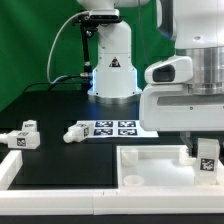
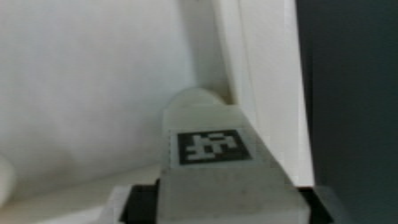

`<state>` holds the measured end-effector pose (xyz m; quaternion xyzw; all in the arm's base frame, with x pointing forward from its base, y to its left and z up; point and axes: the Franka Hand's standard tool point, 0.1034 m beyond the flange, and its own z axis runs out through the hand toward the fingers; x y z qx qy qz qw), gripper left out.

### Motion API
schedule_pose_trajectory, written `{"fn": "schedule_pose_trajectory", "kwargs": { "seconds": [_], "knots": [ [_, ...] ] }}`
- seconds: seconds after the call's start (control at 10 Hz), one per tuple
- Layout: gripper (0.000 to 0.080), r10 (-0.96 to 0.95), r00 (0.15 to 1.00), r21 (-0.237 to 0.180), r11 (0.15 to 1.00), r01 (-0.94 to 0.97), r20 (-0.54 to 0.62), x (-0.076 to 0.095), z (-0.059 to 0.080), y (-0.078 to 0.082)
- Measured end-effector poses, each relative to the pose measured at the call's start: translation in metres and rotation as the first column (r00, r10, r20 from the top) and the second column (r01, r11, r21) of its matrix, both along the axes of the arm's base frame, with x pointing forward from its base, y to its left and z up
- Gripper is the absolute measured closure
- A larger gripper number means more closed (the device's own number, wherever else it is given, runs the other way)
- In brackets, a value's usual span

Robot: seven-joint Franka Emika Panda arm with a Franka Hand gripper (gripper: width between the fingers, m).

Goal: Assemble one leg

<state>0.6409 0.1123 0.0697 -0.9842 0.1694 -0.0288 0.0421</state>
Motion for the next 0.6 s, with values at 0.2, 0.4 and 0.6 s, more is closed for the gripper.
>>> {"fn": "schedule_pose_trajectory", "kwargs": {
  "seconds": [0.2, 0.4, 0.6],
  "knots": [
    [0.0511, -0.250, 0.968, 0.007, 0.968, 0.251, -0.018, -0.0005, 0.0000, 0.0004],
    [0.0511, -0.462, 0.886, 0.013, 0.886, 0.463, -0.030, -0.0007, 0.0000, 0.0002],
    [0.0511, -0.747, 0.661, 0.032, 0.661, 0.750, -0.074, -0.0013, -0.0002, 0.0018]
  ]
}}
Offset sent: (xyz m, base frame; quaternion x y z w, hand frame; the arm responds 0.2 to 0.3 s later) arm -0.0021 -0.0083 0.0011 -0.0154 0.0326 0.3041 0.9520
